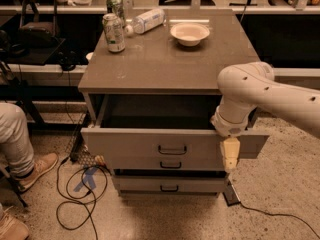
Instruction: Open top drawer
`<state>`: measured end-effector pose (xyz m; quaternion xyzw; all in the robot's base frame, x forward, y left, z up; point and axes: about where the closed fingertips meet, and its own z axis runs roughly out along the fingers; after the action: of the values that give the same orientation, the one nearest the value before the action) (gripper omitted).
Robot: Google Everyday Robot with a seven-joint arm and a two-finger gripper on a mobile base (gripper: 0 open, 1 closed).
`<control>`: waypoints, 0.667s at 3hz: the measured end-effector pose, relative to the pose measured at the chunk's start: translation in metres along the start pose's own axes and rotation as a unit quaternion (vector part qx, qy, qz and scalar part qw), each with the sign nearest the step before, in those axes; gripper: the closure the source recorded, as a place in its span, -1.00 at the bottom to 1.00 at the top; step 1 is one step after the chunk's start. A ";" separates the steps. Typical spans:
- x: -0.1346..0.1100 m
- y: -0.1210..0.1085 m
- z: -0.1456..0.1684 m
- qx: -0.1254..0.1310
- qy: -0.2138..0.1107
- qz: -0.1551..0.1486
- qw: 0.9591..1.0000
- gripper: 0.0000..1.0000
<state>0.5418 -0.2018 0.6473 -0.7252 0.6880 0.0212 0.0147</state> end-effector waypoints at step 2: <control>0.019 0.036 -0.008 -0.039 0.035 0.026 0.998 -0.03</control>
Offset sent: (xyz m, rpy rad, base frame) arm -0.0778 -0.0441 0.0262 -0.1357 0.1229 -0.1306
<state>0.5065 -0.2232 0.6548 -0.7073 0.7055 0.0230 -0.0380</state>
